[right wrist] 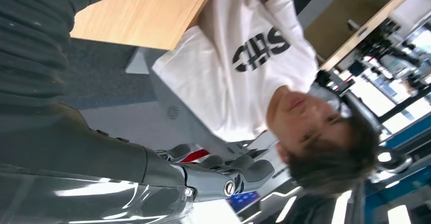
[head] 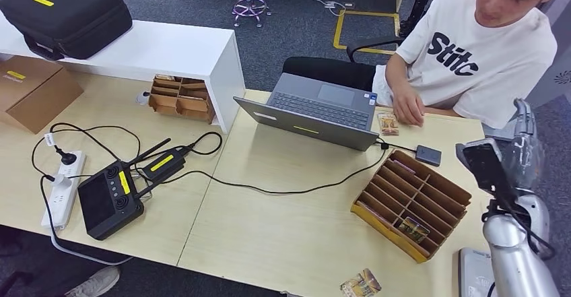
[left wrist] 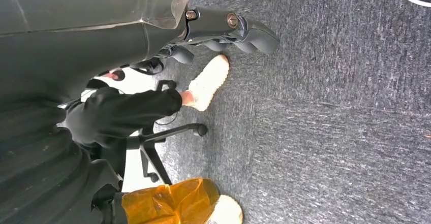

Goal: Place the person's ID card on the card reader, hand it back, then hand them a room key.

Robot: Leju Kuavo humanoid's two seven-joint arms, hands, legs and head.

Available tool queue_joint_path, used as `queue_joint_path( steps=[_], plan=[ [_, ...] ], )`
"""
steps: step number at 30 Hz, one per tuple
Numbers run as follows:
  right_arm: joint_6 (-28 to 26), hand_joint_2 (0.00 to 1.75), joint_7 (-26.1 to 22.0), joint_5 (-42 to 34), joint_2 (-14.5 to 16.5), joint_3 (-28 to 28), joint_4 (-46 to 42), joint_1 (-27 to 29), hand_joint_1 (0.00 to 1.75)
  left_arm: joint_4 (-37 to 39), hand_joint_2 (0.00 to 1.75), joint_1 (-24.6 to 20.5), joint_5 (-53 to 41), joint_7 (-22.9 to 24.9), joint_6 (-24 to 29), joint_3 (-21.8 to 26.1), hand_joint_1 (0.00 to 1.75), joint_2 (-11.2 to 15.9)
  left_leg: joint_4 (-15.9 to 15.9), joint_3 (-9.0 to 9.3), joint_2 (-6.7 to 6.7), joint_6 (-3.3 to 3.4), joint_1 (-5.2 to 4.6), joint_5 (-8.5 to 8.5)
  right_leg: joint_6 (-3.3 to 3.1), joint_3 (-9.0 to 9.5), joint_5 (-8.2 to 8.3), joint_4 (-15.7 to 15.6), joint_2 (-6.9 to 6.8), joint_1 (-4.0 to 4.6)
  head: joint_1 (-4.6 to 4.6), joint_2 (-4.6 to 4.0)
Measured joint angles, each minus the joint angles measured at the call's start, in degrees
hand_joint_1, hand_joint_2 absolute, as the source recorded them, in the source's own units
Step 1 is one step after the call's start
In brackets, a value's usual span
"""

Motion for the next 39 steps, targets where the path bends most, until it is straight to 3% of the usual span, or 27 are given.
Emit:
queue_joint_path(
  steps=[6,15,18,22,27,39],
  plan=[
    [1.96,1.75,-2.48,-7.74,-1.24,-8.99,5.08,0.34,0.00,0.00,1.75,0.21,-0.04,-0.17,0.30,-1.23,0.00,0.25,0.00,0.00,0.00,0.02,-0.01,-0.02,0.00,-0.02,0.00,-0.01,0.00,-0.01,-0.01,0.00],
    [9.56,1.75,-6.71,-30.00,-4.43,-26.62,18.14,-0.14,0.00,0.00,1.75,-0.27,-0.24,-0.58,-0.53,-4.20,0.00,0.45,0.02,-0.07,-0.21,0.04,-0.02,-0.03,0.04,0.00,-0.03,-0.04,-0.19,-0.02,0.01,0.00],
    [10.83,1.75,-7.54,-33.31,-5.54,-31.88,21.97,0.24,0.00,0.00,1.75,-0.38,-0.25,-0.59,-0.74,-5.04,0.00,0.46,0.02,-0.08,-0.09,0.08,-0.05,-0.07,0.04,-0.03,-0.03,-0.03,-0.07,-0.05,0.00,0.00],
    [12.52,1.75,-6.87,-36.49,-6.28,-35.58,25.23,0.47,0.00,0.00,1.75,-0.79,-0.26,-0.64,-0.78,-5.79,0.00,0.45,0.02,-0.01,0.03,0.07,-0.05,-0.09,0.04,-0.09,-0.03,-0.04,0.03,-0.05,-0.01,0.00],
    [18.92,1.75,-5.92,-49.25,-6.86,-44.37,31.19,2.94,0.00,0.00,1.75,-0.95,-0.32,-1.04,-0.99,-6.84,0.00,0.46,0.01,-0.04,-0.24,0.08,-0.03,-0.09,0.08,0.01,-0.11,-0.04,-0.22,-0.03,0.00,0.00],
    [18.48,1.75,-7.51,-57.68,-6.85,-56.66,38.52,8.83,0.00,0.00,1.75,-1.30,-0.42,-1.11,-0.85,-8.65,0.00,0.46,0.00,-0.01,-0.13,0.04,-0.04,-0.20,0.12,0.03,-0.16,-0.04,-0.12,-0.05,-0.01,0.00]
  ],
)
